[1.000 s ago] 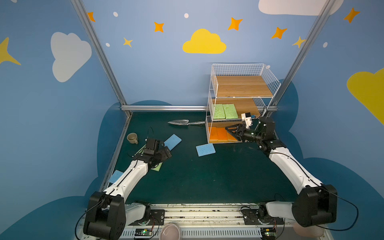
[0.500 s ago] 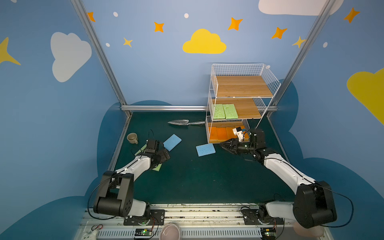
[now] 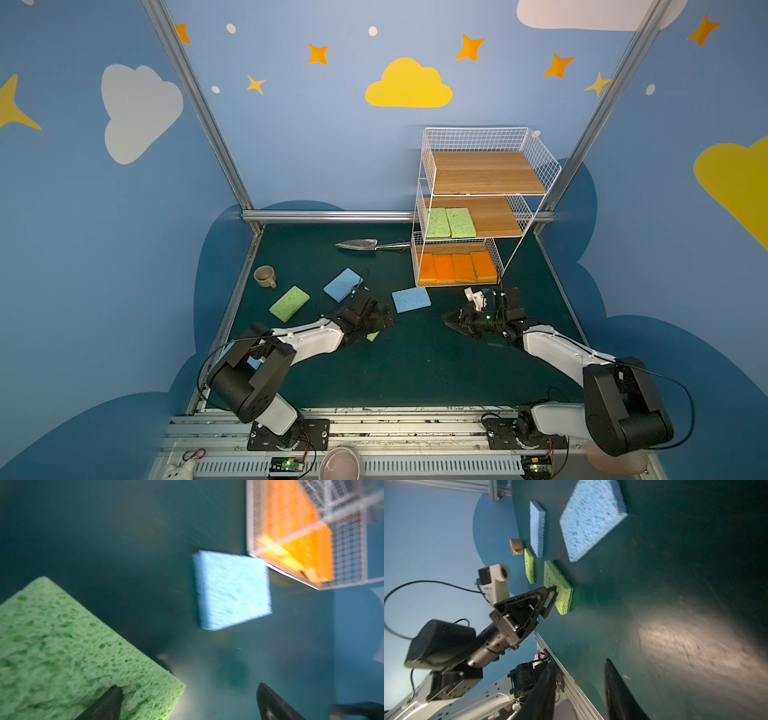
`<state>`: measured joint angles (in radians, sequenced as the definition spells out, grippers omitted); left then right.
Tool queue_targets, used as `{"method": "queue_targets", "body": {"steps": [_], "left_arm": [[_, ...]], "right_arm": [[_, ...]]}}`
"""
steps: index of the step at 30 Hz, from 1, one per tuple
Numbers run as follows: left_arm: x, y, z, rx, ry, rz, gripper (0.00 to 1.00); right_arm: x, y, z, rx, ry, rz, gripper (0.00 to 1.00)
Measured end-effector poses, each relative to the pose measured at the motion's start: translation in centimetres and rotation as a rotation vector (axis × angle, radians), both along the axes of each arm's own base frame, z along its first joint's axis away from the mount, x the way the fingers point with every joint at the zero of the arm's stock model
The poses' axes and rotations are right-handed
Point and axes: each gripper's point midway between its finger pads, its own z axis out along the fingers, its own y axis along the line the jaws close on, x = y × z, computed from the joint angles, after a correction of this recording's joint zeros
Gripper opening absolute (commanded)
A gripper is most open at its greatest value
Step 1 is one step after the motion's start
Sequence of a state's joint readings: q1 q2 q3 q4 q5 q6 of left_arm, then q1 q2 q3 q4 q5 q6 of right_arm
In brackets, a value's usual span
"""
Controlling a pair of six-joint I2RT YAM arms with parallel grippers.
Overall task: Place and organize the cleaning sponges onto the shelf
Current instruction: 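Release the green sponge and withdraw the right gripper while the left grasps another green sponge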
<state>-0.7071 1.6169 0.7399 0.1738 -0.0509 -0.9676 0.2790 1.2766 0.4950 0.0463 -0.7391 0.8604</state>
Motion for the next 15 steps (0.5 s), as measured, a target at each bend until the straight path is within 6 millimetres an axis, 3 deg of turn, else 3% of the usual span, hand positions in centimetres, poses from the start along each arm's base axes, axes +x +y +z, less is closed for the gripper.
{"method": "queue_targets", "body": {"steps": [4,7,12,15], "left_arm": [[0.4,-4.4,0.8,-0.061,-0.011,-0.022,0.99],[0.6,-6.2,1.7,-0.088,-0.026,-0.035,1.0],[0.8,-6.4,4.5,-0.109,-0.084,-0.037,0.99],[0.7,-5.6,7.7,-0.105,-0.158,-0.056,0.99]], "right_arm": [[-1.0,-1.1,0.1,-0.014,-0.015,-0.076,0.43],[-1.5,-1.9,0.6,-0.011,-0.04,-0.132,0.45],[-2.4,-2.2,0.0,-0.019,-0.028,-0.19,0.49],[-3.0,-1.5,-0.5,-0.026,-0.008,-0.198,0.49]]}}
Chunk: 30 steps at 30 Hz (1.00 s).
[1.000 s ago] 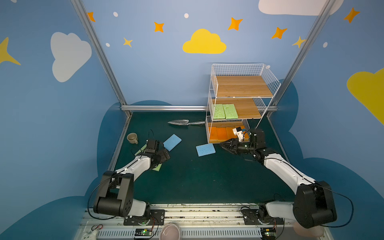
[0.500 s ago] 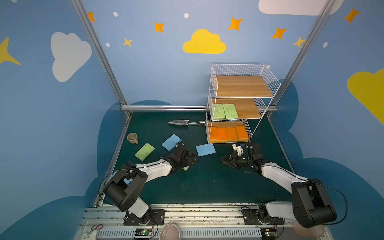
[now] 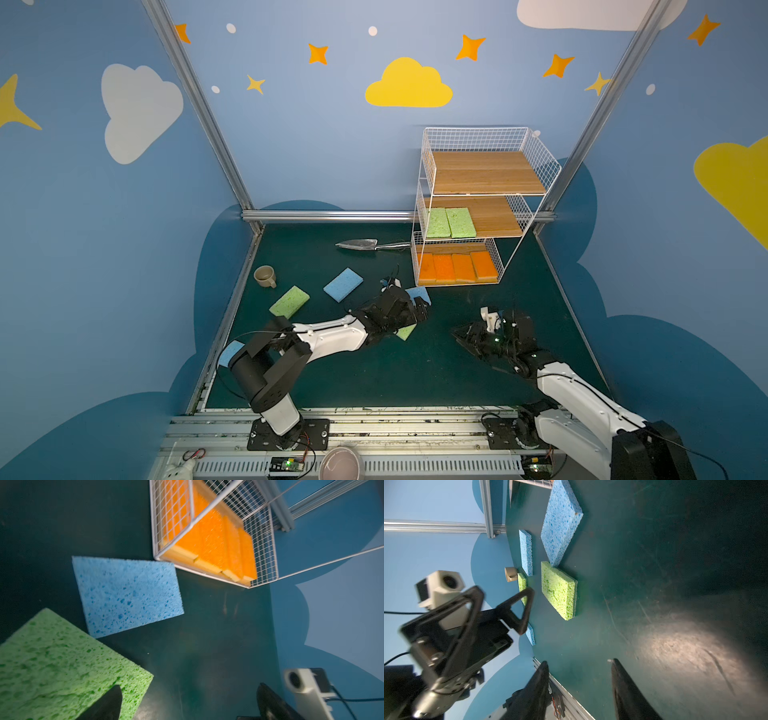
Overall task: Place and organize the cleaning sponges onto the shelf
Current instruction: 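Release the green sponge and withdraw the right gripper while the left grasps another green sponge, then move the right gripper toward the green sponge held by the left gripper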
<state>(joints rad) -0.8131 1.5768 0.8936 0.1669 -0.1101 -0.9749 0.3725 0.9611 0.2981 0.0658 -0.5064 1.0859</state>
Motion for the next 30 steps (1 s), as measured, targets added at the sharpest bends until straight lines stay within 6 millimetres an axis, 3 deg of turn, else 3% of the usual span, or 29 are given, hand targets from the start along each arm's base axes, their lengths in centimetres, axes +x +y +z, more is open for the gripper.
{"method": "queue_targets", "body": {"steps": [3,6,10,13,16,19,26,30], "left_arm": [[-0.2,1.2,2.6,0.022,-0.065,-0.01,1.0],[-0.3,3.0,3.5,0.046,-0.091,-0.007,0.99],[-1.2,6.7,1.0,0.108,-0.048,0.02,1.0],[-2.9,9.3,-1.9,0.161,0.014,0.03,0.99],[-4.4,11.2,-3.5,0.187,0.048,0.039,1.0],[-5.1,12.5,-3.7,0.186,0.046,0.053,0.99],[-5.7,14.3,-3.8,0.176,0.029,0.078,0.99],[-6.0,15.2,-4.5,0.175,0.043,0.089,0.99]], "right_arm": [[-0.6,1.1,-0.5,-0.01,0.001,0.002,0.5],[-1.2,2.6,-0.8,-0.021,-0.004,0.008,0.5],[-1.1,4.3,-1.8,-0.026,-0.012,-0.013,0.48],[-0.9,5.3,-3.1,-0.031,0.008,-0.037,0.47],[-0.5,6.2,-4.5,-0.028,0.03,-0.061,0.46],[0.1,7.0,-5.3,-0.015,0.04,-0.08,0.44],[2.8,10.0,-4.0,0.037,0.011,-0.082,0.4],[3.6,11.2,-4.6,0.047,0.019,-0.077,0.36]]}}
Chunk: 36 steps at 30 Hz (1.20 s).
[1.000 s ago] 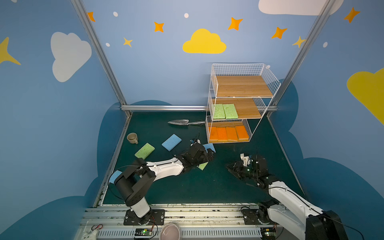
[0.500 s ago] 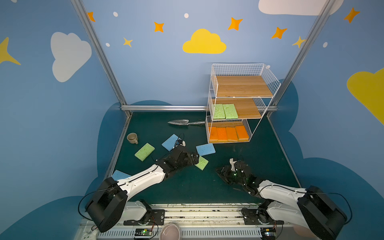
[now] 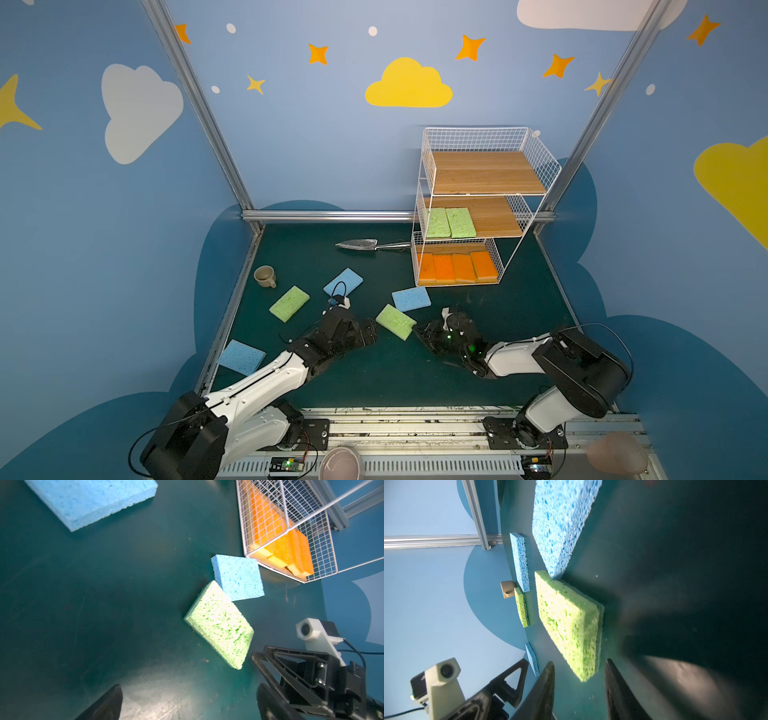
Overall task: Place and organize the cleaning sponges onto the shelf
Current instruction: 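Move the right gripper toward the green sponge held by the left gripper, then grasp the green sponge with the right gripper and lift it while the left releases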
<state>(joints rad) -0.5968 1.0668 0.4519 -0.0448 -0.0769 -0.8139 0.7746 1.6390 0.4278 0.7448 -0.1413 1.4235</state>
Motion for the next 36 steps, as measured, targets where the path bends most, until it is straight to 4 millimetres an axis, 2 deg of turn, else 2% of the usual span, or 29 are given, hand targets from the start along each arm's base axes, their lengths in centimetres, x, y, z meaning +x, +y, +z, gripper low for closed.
{"method": "queue_targets", "body": {"steps": [3,8,17,21,25,30,33,36], "left_arm": [[-0.2,0.5,-0.3,-0.004,0.006,0.007,0.99],[-0.3,1.2,-0.4,-0.016,0.006,0.021,0.99],[-0.2,1.7,-0.4,-0.025,0.008,0.033,1.0],[-0.2,1.7,-0.5,-0.029,0.011,0.031,0.99],[-0.4,1.7,-0.6,-0.027,0.02,0.028,0.99],[-0.3,1.6,-0.2,-0.026,0.025,0.025,0.99],[-0.1,1.4,0.2,-0.031,0.018,0.022,0.99],[-0.1,1.4,0.3,-0.03,0.015,0.016,0.99]], "right_arm": [[0.3,0.5,-1.1,0.004,0.022,0.0,0.33],[0.8,1.8,-1.2,0.033,0.023,0.007,0.28],[0.8,2.1,-1.6,0.034,0.037,0.009,0.0],[0.6,2.1,-1.3,0.028,0.032,0.019,0.0],[0.7,2.2,1.2,0.054,-0.008,0.029,0.0],[0.8,1.6,6.8,0.119,-0.098,0.03,0.0],[0.8,0.1,10.3,0.147,-0.148,0.008,0.0],[0.6,-2.6,13.7,0.165,-0.194,-0.042,0.0]]}}
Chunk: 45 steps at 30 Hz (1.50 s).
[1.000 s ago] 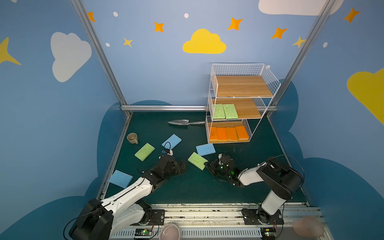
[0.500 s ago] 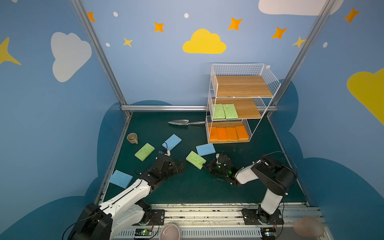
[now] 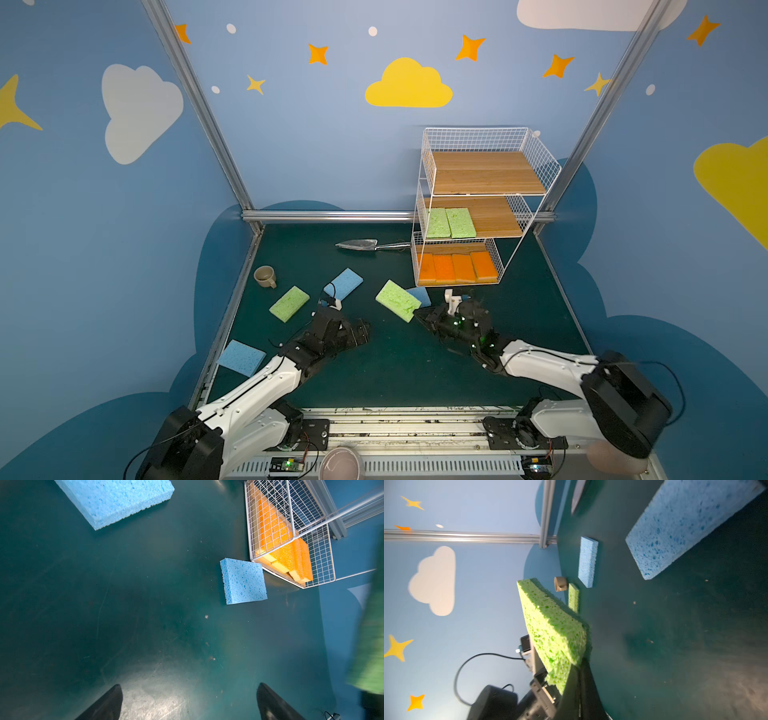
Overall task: Place and organize the cleaning sponges onto the shelf
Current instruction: 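Grasp the green sponge with the right gripper and lift it while the left releases, then carry the green sponge with the right gripper to the middle shelf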
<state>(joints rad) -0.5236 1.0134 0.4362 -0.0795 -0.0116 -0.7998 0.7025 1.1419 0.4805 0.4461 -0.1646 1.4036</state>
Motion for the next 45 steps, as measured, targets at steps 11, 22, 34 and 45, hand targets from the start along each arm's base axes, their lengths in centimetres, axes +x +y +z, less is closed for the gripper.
{"method": "queue_targets", "body": {"steps": [11,22,34,45], "left_arm": [[1.0,-0.7,0.7,0.012,-0.008,-0.021,0.99],[1.7,-1.3,0.5,0.025,0.01,-0.039,1.0],[1.8,-1.6,-0.3,0.037,0.028,-0.064,1.0],[2.5,-2.0,-0.4,0.029,0.035,-0.076,0.99]], "right_arm": [[-2.6,-13.1,6.9,0.006,-0.164,-0.366,0.0],[1.1,-16.3,3.6,-0.054,-0.008,-0.527,0.0],[4.8,-18.5,10.7,0.045,-0.127,-0.643,0.0],[8.0,-19.9,13.4,0.056,-0.148,-0.702,0.0]]}}
